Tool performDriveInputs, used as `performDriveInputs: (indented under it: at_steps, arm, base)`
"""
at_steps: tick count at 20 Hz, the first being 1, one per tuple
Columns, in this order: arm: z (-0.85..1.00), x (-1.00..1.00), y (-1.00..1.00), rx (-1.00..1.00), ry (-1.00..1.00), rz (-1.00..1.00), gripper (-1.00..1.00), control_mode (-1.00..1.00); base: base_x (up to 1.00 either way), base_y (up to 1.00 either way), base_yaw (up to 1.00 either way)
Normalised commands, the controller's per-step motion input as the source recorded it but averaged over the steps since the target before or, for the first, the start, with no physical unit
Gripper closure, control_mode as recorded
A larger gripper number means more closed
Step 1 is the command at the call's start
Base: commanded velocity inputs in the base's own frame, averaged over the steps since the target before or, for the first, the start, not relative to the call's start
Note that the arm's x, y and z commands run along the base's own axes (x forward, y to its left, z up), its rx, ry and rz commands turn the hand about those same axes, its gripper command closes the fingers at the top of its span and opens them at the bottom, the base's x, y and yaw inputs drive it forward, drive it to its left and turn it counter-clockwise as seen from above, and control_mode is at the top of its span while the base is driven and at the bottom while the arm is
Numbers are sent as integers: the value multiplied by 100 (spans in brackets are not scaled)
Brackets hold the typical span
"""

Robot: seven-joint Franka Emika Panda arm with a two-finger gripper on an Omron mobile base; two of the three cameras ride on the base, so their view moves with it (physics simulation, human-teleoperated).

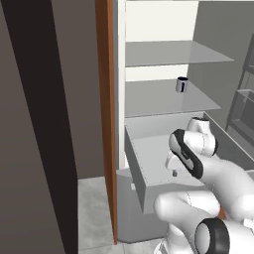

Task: Place the tomato and corn inside the fridge drawer. Close the drawer after placing the vegetables.

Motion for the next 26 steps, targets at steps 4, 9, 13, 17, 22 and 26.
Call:
performDriveInputs:
  at_steps: [4, 9, 13, 17, 22, 26]
  arm:
    - [100, -10, -2, 0, -9, 0, -100, -100]
    - [98, -89, -11, 0, -15, 0, -100, -100]
    - [39, -53, 4, 0, -5, 0, -100, -100]
    - [0, -3, 19, -6, 2, 0, -100, -100]
    - [-6, 0, 11, -6, 0, 0, -100, -100]
    - [-1, -3, 4, -2, 0, 0, -100, 100]
  base:
    - [0, 0, 0]
    - [0, 0, 0]
    - [0, 0, 0]
    - [0, 0, 0]
    - [0, 0, 0]
    - [-50, 12, -2]
